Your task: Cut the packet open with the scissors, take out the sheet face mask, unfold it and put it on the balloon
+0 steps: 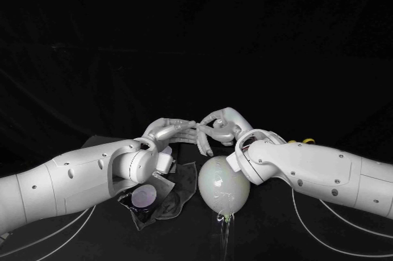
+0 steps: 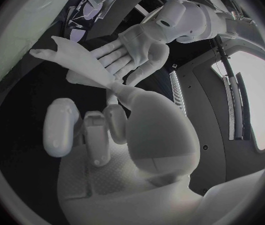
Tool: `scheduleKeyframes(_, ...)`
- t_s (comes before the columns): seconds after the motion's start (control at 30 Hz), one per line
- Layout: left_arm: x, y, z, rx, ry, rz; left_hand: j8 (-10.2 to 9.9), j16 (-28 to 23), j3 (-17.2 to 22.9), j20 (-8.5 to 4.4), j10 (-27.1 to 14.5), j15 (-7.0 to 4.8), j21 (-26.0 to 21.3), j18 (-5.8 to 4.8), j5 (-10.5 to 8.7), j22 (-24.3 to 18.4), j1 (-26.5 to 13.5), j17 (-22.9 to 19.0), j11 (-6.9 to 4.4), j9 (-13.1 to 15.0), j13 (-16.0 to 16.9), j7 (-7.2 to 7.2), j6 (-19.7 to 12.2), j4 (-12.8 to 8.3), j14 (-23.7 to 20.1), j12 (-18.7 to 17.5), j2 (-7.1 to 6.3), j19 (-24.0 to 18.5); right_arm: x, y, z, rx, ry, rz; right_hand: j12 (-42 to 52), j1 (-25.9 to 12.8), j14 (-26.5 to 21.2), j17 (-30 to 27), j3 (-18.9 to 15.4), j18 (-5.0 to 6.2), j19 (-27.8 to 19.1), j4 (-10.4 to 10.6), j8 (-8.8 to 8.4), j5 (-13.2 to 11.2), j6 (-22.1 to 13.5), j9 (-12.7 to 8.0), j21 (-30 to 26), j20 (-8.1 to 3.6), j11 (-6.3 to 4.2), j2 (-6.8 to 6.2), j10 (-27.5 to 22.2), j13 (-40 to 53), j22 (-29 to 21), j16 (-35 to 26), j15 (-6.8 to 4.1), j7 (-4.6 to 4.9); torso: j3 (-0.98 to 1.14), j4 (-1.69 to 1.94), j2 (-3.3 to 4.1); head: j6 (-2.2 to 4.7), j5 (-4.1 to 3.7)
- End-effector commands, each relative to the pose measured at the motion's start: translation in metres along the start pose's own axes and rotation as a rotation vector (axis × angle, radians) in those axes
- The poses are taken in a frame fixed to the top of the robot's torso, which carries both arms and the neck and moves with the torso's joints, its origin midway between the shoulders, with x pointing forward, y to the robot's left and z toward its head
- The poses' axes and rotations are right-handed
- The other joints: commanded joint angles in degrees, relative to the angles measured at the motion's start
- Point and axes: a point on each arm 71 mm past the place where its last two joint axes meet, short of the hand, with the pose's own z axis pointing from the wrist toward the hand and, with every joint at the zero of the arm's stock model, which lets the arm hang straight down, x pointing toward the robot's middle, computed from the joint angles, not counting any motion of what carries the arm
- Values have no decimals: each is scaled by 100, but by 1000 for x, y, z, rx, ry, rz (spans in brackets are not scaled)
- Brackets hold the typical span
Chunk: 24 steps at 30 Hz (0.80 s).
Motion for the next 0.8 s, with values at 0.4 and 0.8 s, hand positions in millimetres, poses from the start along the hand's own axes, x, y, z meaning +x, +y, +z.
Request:
scheduleKeyframes(0.4, 5, 0, 0, -9, 47, 10, -83, 308, -330, 21, 10, -37, -399, 110, -12, -360, 248, 247, -47, -252, 19, -17, 207, 240, -119, 173, -71, 345, 2, 3, -1, -19, 19, -12, 36, 31, 599, 1509, 33, 13, 10, -14, 34, 18, 30, 4, 20, -2, -20, 26, 11, 463, 1033, 20, -20, 4, -1, 1, -2, -15, -8)
scheduleKeyframes(0.8, 6, -2, 0, 16, 56, 9, 144, 433, -60, -93, 430, -212, -481, 108, -14, -479, 846, 362, -318, -271, 69, -324, 760, 125, 51, 329, 330, 662, 6, -2, 2, 14, 53, -35, 23, 32, 599, 1509, 34, 20, -8, -21, 37, 18, 30, 6, -16, -3, -20, 18, 4, 454, 1023, 20, -21, 4, -2, 5, 4, -18, -9)
